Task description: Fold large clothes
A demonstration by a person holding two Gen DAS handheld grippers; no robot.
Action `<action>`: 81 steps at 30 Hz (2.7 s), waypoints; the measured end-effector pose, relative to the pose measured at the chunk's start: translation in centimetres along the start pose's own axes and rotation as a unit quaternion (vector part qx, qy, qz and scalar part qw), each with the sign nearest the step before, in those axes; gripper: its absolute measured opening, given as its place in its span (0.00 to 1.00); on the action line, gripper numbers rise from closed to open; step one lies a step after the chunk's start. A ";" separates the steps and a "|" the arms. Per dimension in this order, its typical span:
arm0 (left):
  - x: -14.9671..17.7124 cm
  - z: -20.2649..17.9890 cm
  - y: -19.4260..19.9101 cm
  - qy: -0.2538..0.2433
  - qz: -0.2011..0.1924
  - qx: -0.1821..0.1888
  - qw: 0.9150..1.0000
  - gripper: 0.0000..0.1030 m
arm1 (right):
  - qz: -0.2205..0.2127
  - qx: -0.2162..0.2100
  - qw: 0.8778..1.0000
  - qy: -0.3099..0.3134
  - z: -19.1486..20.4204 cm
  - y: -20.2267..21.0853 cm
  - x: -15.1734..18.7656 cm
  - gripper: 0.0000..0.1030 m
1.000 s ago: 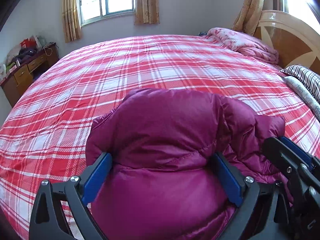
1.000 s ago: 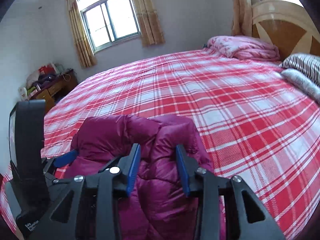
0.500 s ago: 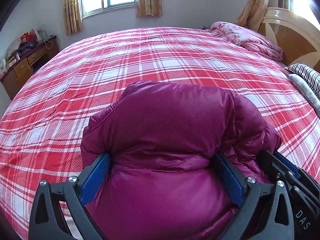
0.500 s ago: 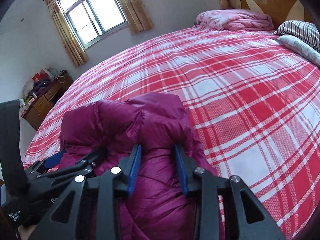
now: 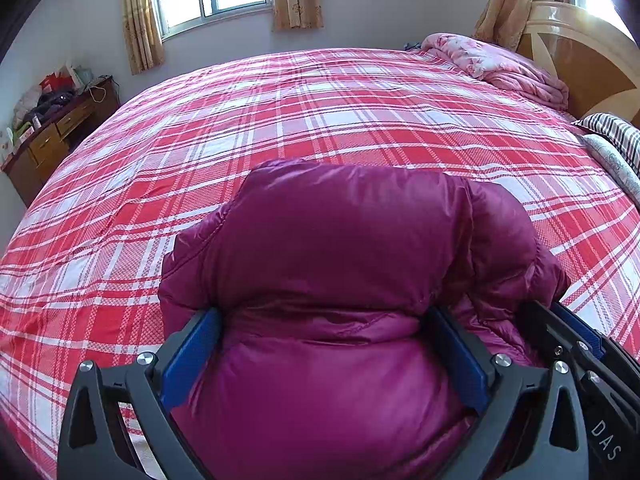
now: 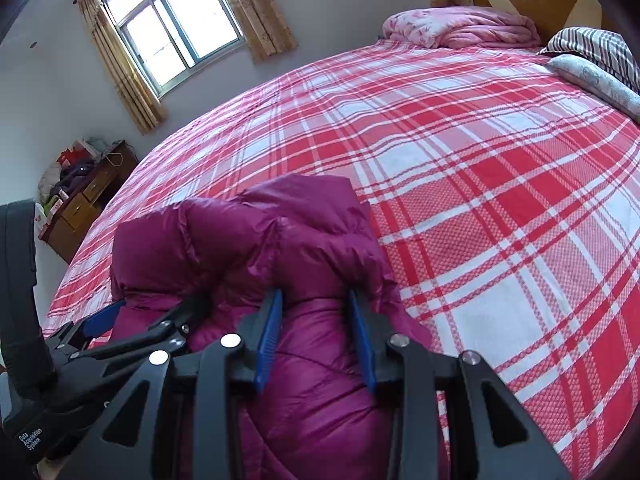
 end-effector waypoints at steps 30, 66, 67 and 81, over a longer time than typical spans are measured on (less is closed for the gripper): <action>0.1 0.0 -0.8 -0.005 0.011 -0.016 1.000 0.99 | 0.013 0.003 1.000 -0.004 -0.3 -0.7 0.2 0.35; 6.8 2.9 5.4 0.104 -0.021 0.234 0.967 0.99 | 0.084 -0.124 0.989 0.004 -3.6 1.0 2.1 0.60; 6.6 2.3 5.2 0.096 -0.016 0.237 0.967 0.99 | 0.088 -0.130 0.988 -0.001 -3.5 0.8 2.0 0.60; 5.4 -0.4 10.4 -0.057 -0.050 0.138 0.987 0.41 | 0.061 -0.145 0.987 0.019 -0.8 4.5 3.8 0.20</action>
Point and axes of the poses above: each gripper's, at about its wrist camera, not at the fingertips, and y roughly against the way its jaws point, z to its left, x to its underside, the point moved 9 cm from there along -y, roughly the way its jaws point, and after that the axes turned 12 degrees about x, right-handed, at the moved point
